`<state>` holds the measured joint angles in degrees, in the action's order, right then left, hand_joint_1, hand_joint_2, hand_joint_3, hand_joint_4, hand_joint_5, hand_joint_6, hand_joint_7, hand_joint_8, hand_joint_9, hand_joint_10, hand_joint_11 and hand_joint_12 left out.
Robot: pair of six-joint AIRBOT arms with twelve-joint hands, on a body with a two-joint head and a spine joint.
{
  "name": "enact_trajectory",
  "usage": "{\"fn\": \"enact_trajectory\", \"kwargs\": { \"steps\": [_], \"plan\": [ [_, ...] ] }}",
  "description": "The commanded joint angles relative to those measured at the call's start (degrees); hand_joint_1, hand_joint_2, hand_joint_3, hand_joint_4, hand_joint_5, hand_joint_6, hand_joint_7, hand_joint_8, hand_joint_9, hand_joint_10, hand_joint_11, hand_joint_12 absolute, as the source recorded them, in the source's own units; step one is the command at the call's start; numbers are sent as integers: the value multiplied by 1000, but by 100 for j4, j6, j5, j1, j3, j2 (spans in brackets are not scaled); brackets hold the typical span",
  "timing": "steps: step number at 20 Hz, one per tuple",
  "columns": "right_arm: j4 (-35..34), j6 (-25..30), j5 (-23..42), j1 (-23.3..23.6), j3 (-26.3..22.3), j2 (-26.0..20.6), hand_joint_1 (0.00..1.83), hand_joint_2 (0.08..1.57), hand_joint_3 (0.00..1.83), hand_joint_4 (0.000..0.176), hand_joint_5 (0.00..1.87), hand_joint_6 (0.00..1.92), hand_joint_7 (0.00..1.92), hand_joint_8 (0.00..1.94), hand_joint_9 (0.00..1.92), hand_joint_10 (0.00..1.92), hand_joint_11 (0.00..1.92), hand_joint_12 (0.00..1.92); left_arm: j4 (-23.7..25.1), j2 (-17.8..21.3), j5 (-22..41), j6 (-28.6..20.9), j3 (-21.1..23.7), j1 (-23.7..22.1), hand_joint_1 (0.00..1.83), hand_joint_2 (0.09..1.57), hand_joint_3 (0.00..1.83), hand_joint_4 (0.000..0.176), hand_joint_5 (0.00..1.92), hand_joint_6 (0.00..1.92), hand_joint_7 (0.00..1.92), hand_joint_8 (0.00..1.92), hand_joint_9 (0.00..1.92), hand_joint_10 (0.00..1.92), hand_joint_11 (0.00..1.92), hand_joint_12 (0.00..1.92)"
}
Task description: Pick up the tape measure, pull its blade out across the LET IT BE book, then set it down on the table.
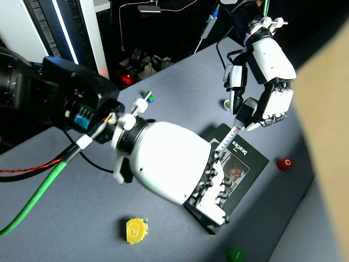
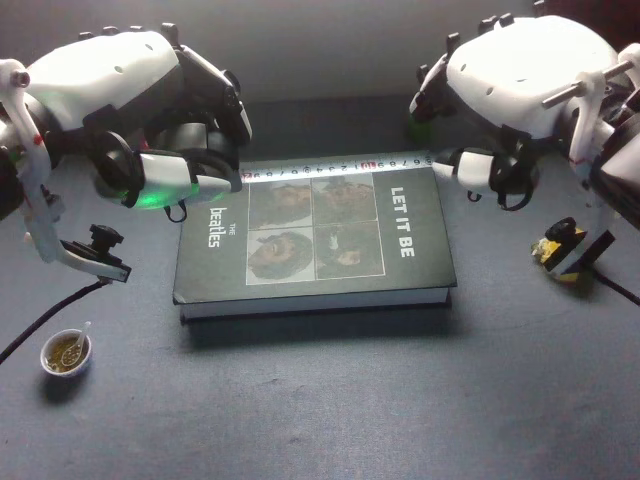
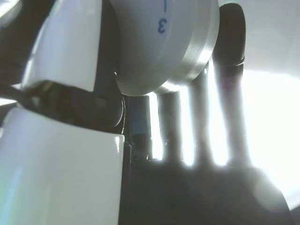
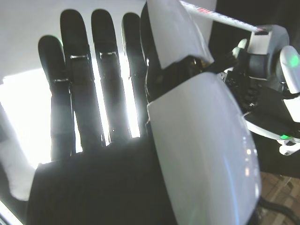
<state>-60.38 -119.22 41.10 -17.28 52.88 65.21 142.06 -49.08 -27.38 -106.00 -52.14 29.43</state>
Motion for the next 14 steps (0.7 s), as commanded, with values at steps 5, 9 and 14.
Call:
{"fn": "enact_trajectory", "kwargs": {
  "steps": [5,9,14],
  "plan": [
    [337,0,375,-20,-19,-104,1067,1134,2,0,863,40,928,20,897,83,421,1181,378,26,-472,-93,-93,-117,1386,1074,0,0,1102,603,1131,808,883,1226,817,1116],
    [304,9,361,-66,-37,-139,1061,1132,1,0,863,38,929,18,898,82,426,1182,469,20,-472,-142,-196,-107,1386,1074,0,0,1096,605,1131,805,886,1232,814,1118],
    [245,5,357,-103,-35,-138,1057,1132,1,0,868,37,934,17,902,81,427,1183,471,11,-480,-214,-346,-102,1387,1073,0,0,1086,626,1122,808,911,1208,821,1116]
  ]
}}
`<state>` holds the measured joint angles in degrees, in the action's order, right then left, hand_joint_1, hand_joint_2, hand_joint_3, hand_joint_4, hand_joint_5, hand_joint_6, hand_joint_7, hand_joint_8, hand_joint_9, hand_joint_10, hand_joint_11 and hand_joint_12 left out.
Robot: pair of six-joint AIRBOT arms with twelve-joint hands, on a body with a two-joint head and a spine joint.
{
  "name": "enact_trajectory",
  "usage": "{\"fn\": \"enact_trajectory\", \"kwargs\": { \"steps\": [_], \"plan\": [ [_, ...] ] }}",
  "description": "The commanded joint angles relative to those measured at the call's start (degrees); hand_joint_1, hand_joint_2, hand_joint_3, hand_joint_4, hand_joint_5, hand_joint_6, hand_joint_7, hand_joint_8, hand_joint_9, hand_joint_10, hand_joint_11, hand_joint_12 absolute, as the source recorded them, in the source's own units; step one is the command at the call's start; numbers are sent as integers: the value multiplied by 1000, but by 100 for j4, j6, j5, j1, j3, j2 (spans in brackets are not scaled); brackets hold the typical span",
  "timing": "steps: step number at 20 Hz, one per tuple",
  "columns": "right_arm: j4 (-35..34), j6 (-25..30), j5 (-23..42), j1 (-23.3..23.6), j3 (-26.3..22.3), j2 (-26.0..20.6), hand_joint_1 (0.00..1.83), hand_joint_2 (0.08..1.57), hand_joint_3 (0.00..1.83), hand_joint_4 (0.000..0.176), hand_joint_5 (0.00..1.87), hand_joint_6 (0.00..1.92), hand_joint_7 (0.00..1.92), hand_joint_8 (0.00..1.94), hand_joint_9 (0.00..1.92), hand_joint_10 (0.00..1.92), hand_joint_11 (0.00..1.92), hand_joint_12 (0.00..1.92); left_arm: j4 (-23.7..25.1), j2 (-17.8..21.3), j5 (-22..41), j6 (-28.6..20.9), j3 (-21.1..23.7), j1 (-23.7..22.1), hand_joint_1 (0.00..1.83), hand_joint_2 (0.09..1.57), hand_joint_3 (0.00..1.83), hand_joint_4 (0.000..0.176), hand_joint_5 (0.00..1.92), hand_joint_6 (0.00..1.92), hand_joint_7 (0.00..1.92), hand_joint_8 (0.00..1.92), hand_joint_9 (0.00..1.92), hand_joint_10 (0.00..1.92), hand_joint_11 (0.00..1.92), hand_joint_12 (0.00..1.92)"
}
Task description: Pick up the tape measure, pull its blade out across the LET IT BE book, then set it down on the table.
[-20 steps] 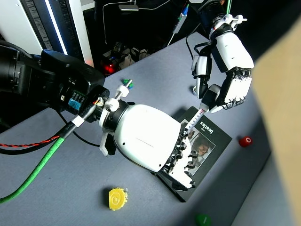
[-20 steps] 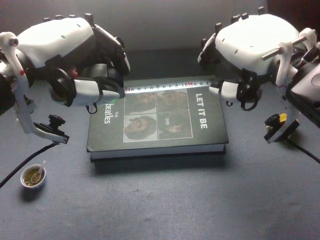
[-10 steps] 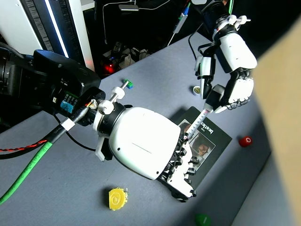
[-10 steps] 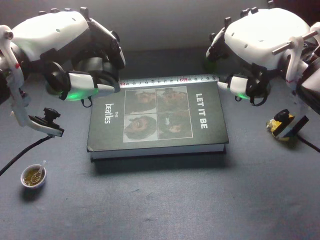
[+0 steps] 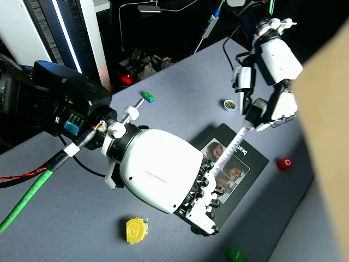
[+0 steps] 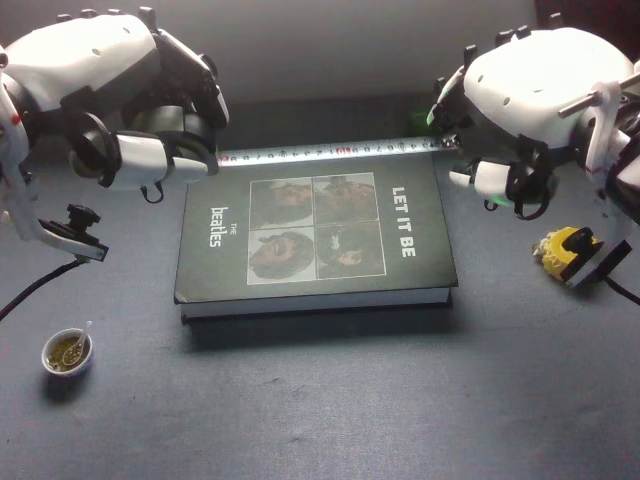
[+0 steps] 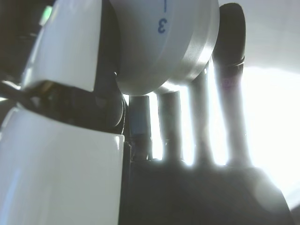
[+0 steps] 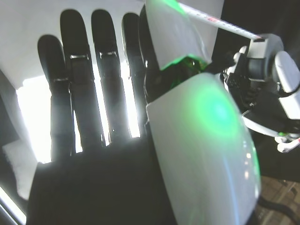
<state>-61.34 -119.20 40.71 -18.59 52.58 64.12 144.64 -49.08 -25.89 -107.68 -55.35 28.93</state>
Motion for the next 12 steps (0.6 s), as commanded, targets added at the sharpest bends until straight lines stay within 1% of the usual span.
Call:
{"fn": "enact_trajectory", "kwargs": {
  "steps": [1,5,9,10,12],
  "plan": [
    [341,3,395,3,-4,-27,1057,1132,1,0,868,36,934,17,902,81,427,1183,213,10,-629,-54,-40,-51,1387,1073,0,0,1086,626,1124,808,906,1208,818,1113],
    [340,31,394,5,24,-3,1058,1133,1,0,860,31,935,16,905,82,426,1183,212,-5,-647,-96,-83,-58,1385,1077,0,0,1084,619,1118,826,889,1234,795,1120],
    [342,34,312,179,193,96,1059,1134,1,0,861,29,936,14,906,81,430,1185,212,-6,-651,-107,-88,-54,1385,1078,0,0,1077,628,1115,829,895,1234,814,1133],
    [350,28,242,274,310,163,1053,1138,3,0,861,28,936,14,906,80,427,1184,211,-15,-651,-112,-97,-69,1385,1078,0,0,1072,632,1117,826,896,1234,813,1133],
    [358,25,210,309,373,193,1052,1139,3,0,863,28,936,13,906,80,427,1184,192,-21,-653,-157,-103,-76,1385,1078,0,0,1071,633,1117,826,896,1234,811,1133]
  ]
}}
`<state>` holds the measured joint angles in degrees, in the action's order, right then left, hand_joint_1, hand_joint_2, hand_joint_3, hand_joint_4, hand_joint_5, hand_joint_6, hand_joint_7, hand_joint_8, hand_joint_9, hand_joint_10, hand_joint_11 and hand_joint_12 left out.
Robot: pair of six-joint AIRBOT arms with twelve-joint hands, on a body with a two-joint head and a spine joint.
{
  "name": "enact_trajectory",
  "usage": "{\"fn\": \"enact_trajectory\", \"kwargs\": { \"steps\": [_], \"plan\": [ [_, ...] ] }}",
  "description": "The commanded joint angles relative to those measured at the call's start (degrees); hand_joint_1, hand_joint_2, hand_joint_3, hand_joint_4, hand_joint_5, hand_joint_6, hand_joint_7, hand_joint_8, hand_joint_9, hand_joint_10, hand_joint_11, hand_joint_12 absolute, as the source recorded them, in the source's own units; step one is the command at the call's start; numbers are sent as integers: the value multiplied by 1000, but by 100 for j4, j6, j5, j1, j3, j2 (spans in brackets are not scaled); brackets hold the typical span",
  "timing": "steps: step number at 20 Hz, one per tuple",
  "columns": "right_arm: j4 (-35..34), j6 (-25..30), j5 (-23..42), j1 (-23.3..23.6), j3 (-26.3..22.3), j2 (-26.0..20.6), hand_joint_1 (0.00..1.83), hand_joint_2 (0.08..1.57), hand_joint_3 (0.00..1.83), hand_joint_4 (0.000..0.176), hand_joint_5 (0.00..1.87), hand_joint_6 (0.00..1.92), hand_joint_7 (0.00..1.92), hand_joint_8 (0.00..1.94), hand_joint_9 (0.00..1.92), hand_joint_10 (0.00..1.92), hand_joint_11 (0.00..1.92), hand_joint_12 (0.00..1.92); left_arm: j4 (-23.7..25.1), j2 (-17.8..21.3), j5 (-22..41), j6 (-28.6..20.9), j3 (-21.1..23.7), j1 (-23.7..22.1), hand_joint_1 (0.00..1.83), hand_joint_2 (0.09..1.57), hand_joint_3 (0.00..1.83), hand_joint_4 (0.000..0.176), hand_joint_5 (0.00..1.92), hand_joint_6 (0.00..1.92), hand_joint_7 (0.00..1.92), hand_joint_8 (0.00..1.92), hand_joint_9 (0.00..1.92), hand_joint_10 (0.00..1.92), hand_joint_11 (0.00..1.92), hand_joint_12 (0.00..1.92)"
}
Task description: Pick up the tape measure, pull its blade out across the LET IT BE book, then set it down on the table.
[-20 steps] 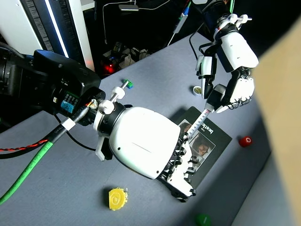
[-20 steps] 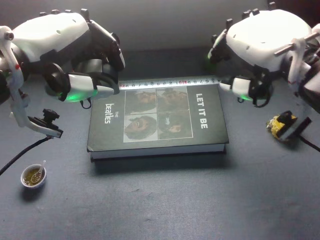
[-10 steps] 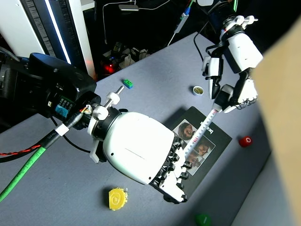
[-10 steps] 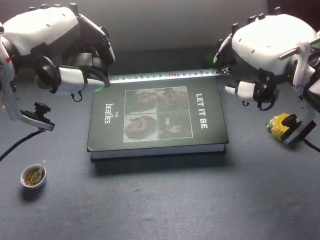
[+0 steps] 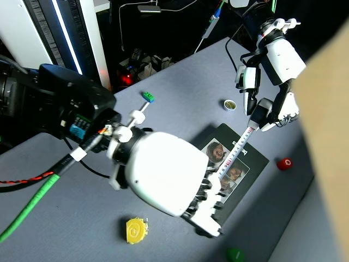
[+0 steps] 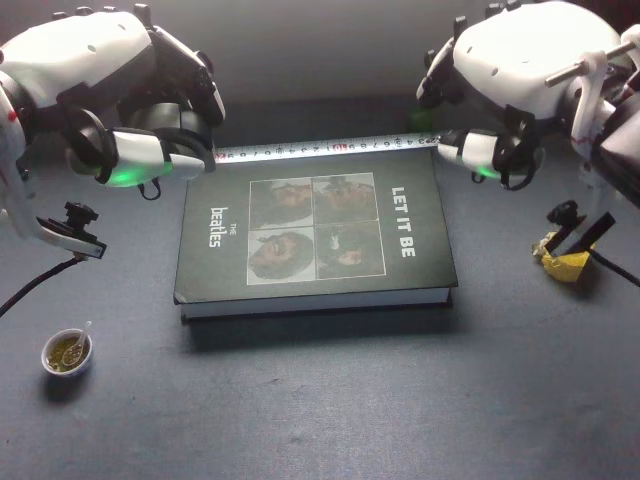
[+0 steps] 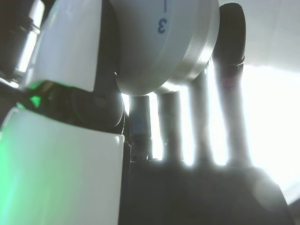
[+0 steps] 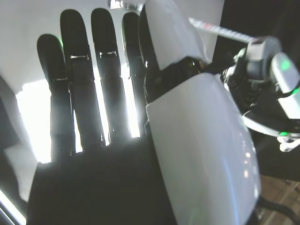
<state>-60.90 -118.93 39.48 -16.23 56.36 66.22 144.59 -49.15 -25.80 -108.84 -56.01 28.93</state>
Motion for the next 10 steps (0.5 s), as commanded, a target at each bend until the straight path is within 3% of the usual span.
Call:
{"fn": "enact_trajectory", "kwargs": {
  "steps": [1,10],
  "plan": [
    [313,-2,298,86,28,0,1052,1139,3,0,864,28,936,13,906,80,426,1184,126,-15,-685,-47,-31,-77,1385,1078,0,0,1071,634,1117,826,895,1234,807,1131],
    [312,-5,182,51,407,333,1050,1140,1,0,864,23,941,11,907,78,431,1190,18,-27,-756,-339,-31,-33,1385,1079,0,0,1069,628,1110,830,901,1243,809,1181]
  ]
}}
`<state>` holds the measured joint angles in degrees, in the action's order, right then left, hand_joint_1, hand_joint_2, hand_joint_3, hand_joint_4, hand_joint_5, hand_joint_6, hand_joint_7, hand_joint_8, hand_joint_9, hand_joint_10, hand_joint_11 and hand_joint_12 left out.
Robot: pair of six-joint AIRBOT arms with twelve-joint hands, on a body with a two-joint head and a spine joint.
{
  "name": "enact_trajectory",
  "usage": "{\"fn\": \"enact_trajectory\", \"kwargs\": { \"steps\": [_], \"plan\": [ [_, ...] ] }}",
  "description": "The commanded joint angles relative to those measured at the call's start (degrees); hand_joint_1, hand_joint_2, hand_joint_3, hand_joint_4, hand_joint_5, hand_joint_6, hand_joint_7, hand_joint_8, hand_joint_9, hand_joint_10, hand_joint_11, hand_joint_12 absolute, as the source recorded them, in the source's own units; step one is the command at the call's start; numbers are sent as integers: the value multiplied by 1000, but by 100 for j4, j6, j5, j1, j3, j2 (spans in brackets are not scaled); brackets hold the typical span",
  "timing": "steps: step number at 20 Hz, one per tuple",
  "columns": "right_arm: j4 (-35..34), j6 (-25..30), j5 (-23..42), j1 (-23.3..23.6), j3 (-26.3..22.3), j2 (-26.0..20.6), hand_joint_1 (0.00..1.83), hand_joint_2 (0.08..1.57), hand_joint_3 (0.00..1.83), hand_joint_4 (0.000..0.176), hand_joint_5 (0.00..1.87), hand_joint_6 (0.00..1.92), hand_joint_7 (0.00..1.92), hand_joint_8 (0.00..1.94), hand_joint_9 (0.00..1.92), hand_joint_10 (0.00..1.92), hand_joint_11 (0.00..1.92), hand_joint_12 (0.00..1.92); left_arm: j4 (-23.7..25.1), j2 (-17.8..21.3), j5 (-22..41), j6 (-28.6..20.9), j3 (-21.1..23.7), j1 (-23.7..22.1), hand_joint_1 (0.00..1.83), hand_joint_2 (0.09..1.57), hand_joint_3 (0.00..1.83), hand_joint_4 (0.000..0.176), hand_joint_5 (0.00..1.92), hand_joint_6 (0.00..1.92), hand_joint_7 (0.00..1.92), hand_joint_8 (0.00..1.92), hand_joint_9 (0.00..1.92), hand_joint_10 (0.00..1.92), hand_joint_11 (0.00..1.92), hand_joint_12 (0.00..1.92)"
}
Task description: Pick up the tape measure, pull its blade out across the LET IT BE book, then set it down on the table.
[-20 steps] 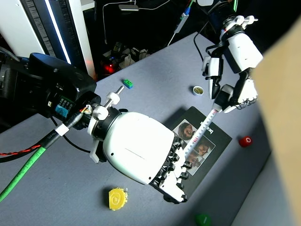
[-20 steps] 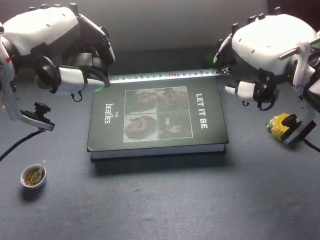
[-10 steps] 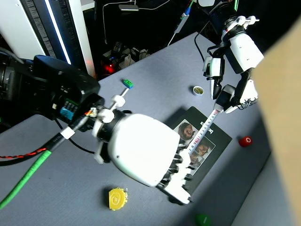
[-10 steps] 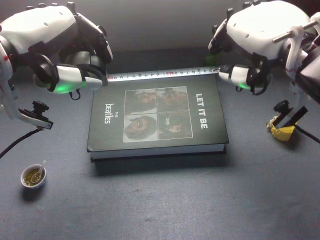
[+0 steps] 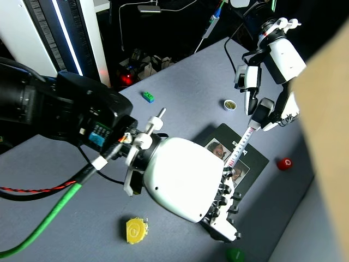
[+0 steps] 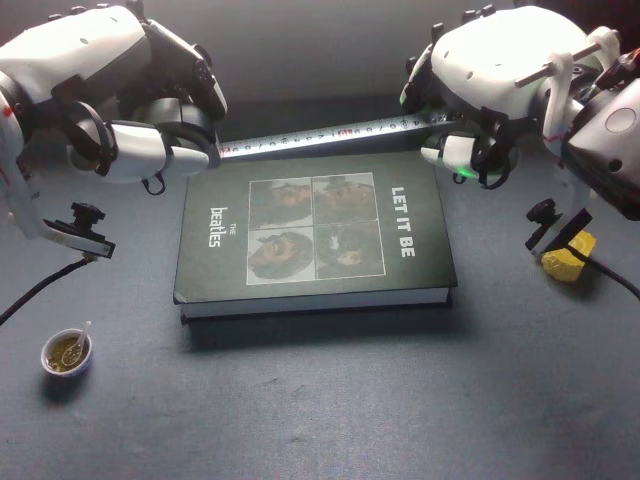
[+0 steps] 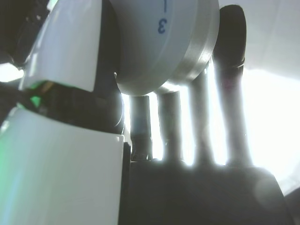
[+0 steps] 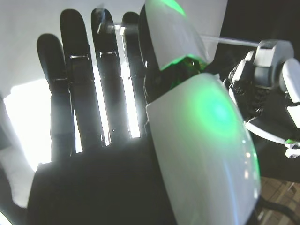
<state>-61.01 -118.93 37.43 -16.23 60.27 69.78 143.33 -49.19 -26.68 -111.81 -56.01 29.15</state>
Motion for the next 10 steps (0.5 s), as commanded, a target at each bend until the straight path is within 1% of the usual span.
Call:
{"fn": "enact_trajectory", "kwargs": {
  "steps": [1,4,5,6,10],
  "plan": [
    [329,-5,392,56,21,-2,1051,1140,1,0,864,23,942,11,907,78,431,1190,167,-25,-680,-41,-36,-60,1386,1078,0,0,1068,627,1111,820,911,1238,813,1157],
    [399,-5,391,74,20,17,1049,1141,2,0,864,22,941,10,908,78,436,1195,174,-23,-686,-42,-55,-58,1385,1080,0,0,1058,647,1118,819,898,1242,812,1120],
    [418,-5,391,82,20,16,1051,1142,2,0,865,22,942,10,909,78,437,1197,174,-24,-688,-42,-57,-57,1385,1081,0,0,1061,650,1118,822,885,1247,781,1111],
    [451,-5,393,98,19,12,1054,1143,2,0,865,22,943,10,910,78,437,1197,174,-24,-688,-42,-54,-55,1384,1083,0,0,1058,657,1116,828,878,1252,762,1126],
    [505,-3,382,160,19,-35,1035,1139,0,0,865,20,942,8,909,77,434,1202,175,-27,-715,-35,-38,-54,1384,1081,0,0,1063,658,1112,824,888,1247,789,1142]
  ]
}}
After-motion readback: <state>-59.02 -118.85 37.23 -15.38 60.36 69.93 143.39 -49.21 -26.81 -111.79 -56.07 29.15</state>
